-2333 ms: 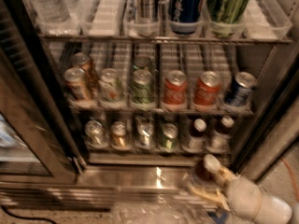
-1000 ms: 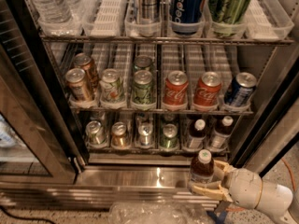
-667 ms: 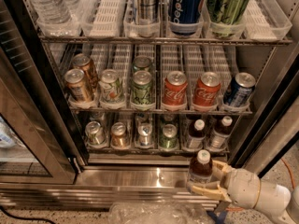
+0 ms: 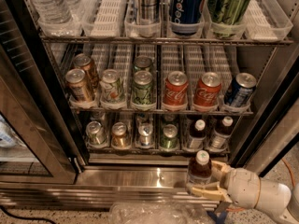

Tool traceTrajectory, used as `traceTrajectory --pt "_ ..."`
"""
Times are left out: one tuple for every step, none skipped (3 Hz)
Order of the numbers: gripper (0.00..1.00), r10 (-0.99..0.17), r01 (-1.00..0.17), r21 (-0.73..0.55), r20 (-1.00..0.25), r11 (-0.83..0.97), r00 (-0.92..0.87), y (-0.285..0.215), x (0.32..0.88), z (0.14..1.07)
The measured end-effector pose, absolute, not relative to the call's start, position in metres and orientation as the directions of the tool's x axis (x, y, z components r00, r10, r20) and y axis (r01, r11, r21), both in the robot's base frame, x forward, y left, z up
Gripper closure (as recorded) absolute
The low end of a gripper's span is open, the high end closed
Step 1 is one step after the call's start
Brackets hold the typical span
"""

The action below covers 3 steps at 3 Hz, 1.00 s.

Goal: Pick blue plastic bottle from bottom shelf of fridge

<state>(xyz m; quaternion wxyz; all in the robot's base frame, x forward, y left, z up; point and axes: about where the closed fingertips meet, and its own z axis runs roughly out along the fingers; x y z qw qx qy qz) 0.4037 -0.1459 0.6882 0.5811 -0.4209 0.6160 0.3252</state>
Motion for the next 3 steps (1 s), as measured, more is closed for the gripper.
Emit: traceTrajectory --pt "1.00 -0.152 -0.908 -0.093 -0.988 0.407 0.033 -0.1428 0.3978 0.6971" --pt "1.00 -0.153 -0.909 -0.093 -0.988 0.407 0.033 -0.1428 0.3977 0.6934" --pt "1.00 -0.154 -0.910 -0.094 -0.987 0.404 0.034 -0.1426 0.3969 0.6914"
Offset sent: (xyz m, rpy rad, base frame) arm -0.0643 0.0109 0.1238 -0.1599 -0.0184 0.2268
